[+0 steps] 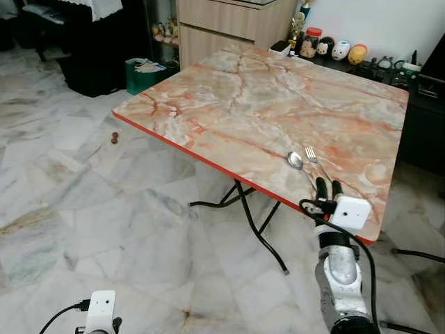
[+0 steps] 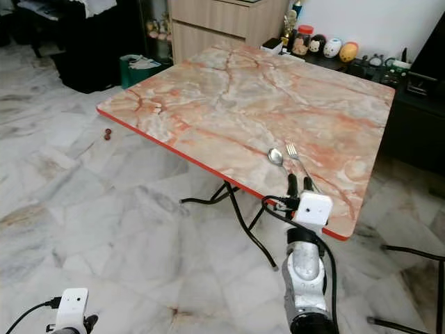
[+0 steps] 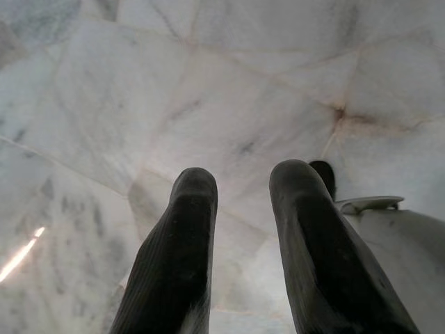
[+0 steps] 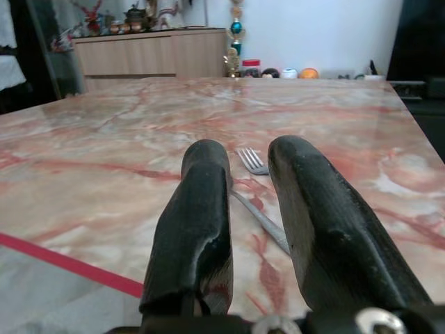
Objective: Setting the table
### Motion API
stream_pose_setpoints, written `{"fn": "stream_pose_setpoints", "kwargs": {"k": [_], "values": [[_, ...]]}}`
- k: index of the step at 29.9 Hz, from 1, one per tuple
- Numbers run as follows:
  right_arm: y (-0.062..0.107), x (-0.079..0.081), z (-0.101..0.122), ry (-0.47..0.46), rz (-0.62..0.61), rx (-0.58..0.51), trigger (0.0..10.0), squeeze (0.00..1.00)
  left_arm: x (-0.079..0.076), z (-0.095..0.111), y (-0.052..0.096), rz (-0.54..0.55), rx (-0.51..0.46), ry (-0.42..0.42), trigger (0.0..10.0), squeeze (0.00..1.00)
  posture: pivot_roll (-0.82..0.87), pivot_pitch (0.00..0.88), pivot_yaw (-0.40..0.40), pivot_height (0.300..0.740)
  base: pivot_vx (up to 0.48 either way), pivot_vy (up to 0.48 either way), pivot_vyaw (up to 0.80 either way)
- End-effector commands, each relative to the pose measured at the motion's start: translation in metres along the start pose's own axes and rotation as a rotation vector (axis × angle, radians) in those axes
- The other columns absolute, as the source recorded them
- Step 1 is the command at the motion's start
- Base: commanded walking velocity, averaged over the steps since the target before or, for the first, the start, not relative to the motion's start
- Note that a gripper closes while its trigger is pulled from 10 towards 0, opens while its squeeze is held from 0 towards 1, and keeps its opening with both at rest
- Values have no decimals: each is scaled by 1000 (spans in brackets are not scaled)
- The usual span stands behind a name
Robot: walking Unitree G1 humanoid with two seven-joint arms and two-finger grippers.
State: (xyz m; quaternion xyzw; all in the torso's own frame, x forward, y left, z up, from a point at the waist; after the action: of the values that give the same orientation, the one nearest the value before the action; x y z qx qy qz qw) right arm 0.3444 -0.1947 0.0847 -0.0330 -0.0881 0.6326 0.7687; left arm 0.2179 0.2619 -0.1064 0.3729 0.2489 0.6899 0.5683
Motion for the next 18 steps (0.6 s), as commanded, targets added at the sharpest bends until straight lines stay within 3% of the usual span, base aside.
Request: {"fn": "stream_pose_setpoints", "kwargs": {"k": [1,3,4,5,6,18], "values": [[-2,-9,3,-11,-32,-8,10000,0,-4,2,0,-20,-10,-37,10000,0,140,0,-20,740,0,0,0],[-5,-7,6,-10,-23,-16,10000,0,-5,3,0,-23,-10,-44,10000,0,136,0,-25,740,0,0,0],[-8,-6,8,-11,-19,-17,10000,220,-6,3,0,-20,-9,-42,10000,0,130,0,-29,740,0,0,0],[-9,-6,8,-10,-18,-17,10000,314,-6,3,-1,-19,-9,-40,10000,0,130,0,-29,740,0,0,0],[-10,-6,10,-11,-16,-22,10000,1000,-6,4,-1,-15,-10,-33,10000,0,131,0,-38,740,0,0,0],[-24,2,23,7,45,-42,10000,1000,-9,0,0,2,2,13,10000,0,98,0,-51,740,0,0,0]]}}
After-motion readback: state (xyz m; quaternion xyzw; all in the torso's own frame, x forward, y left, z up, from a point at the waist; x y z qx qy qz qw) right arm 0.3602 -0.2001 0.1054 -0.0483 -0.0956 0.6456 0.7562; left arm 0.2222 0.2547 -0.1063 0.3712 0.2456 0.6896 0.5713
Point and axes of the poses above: a point about 5 cm out from each wrist's last joint towards the gripper, its own y axis pointing back from the gripper into the wrist, its own z axis along the axis of the wrist's last joint, x = y × z, the point moved 5 cm from there along -y, pointing out of the wrist towards the gripper, and after that the axes turned 3 degrees about -y, right-handed, at the moved point
